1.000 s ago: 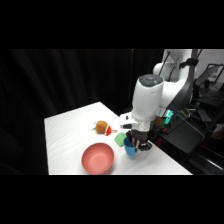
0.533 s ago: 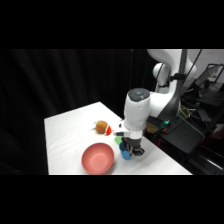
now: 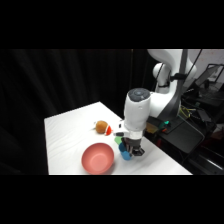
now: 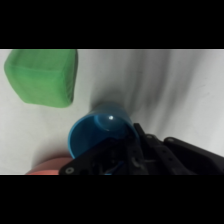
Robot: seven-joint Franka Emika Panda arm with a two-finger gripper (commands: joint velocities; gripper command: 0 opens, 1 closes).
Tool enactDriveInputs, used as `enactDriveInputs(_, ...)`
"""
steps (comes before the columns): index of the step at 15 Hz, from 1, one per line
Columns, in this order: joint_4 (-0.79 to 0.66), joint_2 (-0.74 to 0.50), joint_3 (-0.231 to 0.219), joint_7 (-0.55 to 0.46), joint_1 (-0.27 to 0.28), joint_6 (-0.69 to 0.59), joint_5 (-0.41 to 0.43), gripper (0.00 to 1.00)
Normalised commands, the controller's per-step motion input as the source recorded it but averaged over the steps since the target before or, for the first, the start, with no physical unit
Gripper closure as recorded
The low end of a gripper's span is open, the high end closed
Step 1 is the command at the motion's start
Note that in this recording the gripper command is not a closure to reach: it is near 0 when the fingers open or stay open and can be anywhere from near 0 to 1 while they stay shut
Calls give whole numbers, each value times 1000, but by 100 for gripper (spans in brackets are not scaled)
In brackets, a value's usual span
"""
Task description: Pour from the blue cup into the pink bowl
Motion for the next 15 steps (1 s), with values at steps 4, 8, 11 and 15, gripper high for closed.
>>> enactDriveInputs(4,-106,-395,-48,-111,24,-292,-27,0)
enactDriveInputs(8,-160,-677,15,-174,-64,-455,-16,0)
enactDriveInputs(11,-60,-796,60,-106,-109,-668,2,0)
enactDriveInputs(15,70,-505,67,-88,-173,-511,38,0)
